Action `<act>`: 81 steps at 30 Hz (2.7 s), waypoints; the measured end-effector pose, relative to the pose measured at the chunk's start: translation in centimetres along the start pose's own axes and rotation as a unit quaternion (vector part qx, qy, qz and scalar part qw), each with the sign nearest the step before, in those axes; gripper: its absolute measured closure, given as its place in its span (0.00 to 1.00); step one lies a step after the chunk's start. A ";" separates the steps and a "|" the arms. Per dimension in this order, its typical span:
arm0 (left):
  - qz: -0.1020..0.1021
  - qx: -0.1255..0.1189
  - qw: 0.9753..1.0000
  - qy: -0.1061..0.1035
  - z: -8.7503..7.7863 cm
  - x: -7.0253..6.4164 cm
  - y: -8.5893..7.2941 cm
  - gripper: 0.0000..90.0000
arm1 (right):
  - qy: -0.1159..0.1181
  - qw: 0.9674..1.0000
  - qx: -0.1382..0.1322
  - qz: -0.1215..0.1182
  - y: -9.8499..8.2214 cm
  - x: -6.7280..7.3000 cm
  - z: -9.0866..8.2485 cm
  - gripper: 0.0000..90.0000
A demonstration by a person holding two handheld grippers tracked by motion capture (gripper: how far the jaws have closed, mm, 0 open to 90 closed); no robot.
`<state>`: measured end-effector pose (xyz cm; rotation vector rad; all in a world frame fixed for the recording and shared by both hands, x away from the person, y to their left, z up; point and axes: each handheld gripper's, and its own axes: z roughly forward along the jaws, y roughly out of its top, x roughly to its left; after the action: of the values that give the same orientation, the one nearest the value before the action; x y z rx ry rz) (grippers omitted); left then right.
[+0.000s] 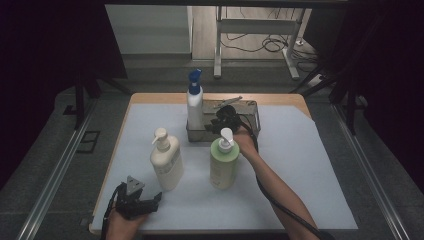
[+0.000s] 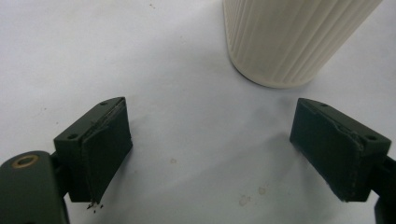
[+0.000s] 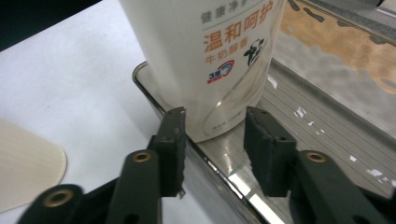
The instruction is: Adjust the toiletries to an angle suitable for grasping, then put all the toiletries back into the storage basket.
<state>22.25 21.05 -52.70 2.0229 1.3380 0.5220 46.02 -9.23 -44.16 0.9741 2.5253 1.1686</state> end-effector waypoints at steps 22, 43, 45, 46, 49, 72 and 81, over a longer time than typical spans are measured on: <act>-0.001 -0.001 1.000 0.000 0.0 0.0 0.0 0.13 | -0.002 1.000 0.008 -0.030 -0.6 0.3 -3.5 0.28; -0.001 -0.001 1.000 0.001 0.0 0.0 0.0 0.13 | -0.013 1.000 0.008 -0.025 -3.3 -1.0 -6.6 0.24; -0.001 -0.001 1.000 0.001 0.0 0.0 0.0 0.13 | -0.015 1.000 0.006 -0.020 -3.6 -1.2 -7.0 0.24; 0.000 0.000 1.000 0.001 0.0 0.0 0.0 0.13 | -0.015 1.000 0.005 -0.019 -3.8 -1.3 -7.2 0.24; -0.001 0.000 1.000 0.001 0.0 0.0 0.0 0.13 | -0.016 1.000 0.002 -0.014 -4.3 -1.5 -7.8 0.24; 0.000 0.000 1.000 0.001 0.0 0.0 0.0 0.13 | -0.013 1.000 0.001 -0.007 -8.9 -1.7 -12.4 0.21; 0.000 0.000 1.000 0.002 0.0 0.0 0.0 0.13 | -0.001 1.000 0.004 -0.018 -10.4 -0.5 -13.3 0.17</act>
<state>22.21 21.01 -52.70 2.0223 1.3404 0.5250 35.74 -22.58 -42.91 0.9277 2.5366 1.1475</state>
